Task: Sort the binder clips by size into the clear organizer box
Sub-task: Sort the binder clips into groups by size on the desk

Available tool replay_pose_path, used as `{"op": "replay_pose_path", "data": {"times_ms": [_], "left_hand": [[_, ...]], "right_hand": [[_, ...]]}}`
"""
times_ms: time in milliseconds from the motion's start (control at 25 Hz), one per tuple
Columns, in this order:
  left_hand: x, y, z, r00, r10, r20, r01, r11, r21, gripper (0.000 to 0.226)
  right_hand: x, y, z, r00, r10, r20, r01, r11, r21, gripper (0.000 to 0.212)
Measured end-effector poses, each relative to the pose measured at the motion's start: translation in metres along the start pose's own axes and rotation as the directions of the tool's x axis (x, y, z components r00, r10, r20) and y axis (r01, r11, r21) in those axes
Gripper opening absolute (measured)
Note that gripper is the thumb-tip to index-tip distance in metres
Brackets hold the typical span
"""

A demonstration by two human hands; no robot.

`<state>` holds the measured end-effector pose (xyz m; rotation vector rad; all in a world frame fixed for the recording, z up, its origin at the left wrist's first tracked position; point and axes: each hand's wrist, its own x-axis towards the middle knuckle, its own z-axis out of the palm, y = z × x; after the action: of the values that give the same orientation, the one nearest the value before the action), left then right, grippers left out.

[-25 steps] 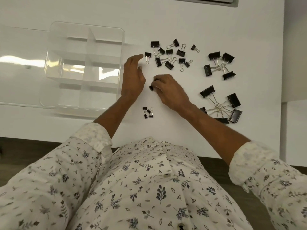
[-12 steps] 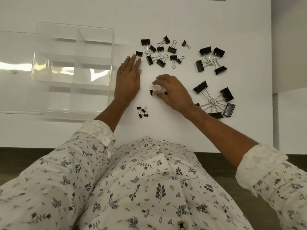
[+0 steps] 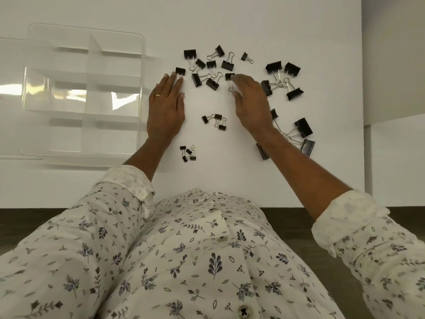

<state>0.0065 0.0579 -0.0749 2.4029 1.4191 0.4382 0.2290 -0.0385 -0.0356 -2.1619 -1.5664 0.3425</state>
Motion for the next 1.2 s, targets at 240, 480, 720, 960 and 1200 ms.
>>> {"op": "replay_pose_path", "data": {"times_ms": [240,480,720,960,1200], "left_hand": [[0.001,-0.001,0.004,1.000,-0.001,-0.018,0.001,1.000,-0.009,0.045],[0.001,-0.002,0.005,1.000,0.002,-0.027,-0.003,1.000,-0.027,0.045],[-0.001,0.001,0.001,1.000,-0.016,-0.027,0.013,0.995,-0.094,0.038],[-0.003,0.001,0.001,0.998,-0.038,-0.043,0.029,0.981,-0.194,0.030],[-0.003,-0.001,-0.001,0.997,-0.047,-0.067,0.032,0.976,-0.216,0.033]], "right_hand": [[-0.010,0.019,-0.009,0.997,0.031,0.072,-0.020,0.989,-0.147,0.035],[-0.056,-0.010,0.004,0.999,0.004,0.046,-0.007,0.998,0.068,0.027],[-0.085,-0.019,0.002,0.986,0.157,0.057,-0.167,0.926,0.337,0.037],[-0.077,-0.028,0.017,1.000,0.013,-0.011,-0.010,0.965,0.261,0.024],[-0.070,-0.024,0.026,0.989,0.036,0.145,-0.051,0.994,0.100,0.048]]}}
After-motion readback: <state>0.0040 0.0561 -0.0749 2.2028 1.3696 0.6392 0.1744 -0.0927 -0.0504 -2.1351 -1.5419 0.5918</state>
